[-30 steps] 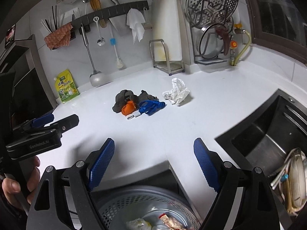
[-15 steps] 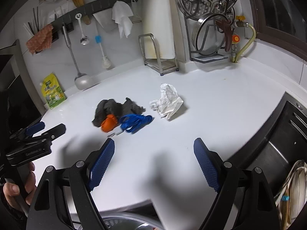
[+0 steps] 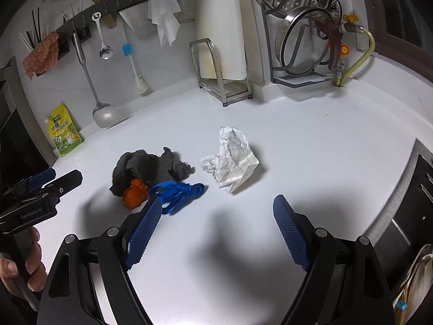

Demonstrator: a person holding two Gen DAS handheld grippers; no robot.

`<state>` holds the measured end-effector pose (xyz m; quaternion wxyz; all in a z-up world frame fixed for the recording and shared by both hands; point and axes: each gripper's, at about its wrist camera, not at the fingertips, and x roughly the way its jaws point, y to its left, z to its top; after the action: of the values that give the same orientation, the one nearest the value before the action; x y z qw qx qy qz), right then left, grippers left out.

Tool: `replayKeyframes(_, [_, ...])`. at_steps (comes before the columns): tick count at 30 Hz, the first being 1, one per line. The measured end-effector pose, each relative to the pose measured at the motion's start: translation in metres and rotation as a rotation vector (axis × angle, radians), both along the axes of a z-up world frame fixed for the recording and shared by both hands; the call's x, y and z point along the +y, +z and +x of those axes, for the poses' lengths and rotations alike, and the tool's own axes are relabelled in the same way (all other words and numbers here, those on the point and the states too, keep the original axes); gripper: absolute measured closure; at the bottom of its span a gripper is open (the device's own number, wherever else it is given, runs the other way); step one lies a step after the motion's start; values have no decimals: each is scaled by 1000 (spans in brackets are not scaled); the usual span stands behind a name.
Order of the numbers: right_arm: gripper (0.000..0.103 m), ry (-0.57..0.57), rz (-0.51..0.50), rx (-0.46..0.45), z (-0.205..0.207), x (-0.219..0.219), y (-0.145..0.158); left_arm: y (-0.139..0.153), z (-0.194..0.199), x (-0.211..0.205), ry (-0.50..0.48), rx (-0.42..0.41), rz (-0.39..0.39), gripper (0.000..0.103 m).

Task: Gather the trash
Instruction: 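Grasp the crumpled white paper with the right gripper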

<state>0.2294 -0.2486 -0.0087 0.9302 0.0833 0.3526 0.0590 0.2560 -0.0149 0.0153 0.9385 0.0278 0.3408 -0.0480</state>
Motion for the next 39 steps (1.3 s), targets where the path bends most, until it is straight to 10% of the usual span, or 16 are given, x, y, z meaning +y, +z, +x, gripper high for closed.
replayKeyframes(28, [23,7,-49,127,98,6,-32,-25,35,5,23,47,8,6])
replayKeyframes(39, [58,31,-80,106,95,11,-28,-28,34,-3,12,48,16,6])
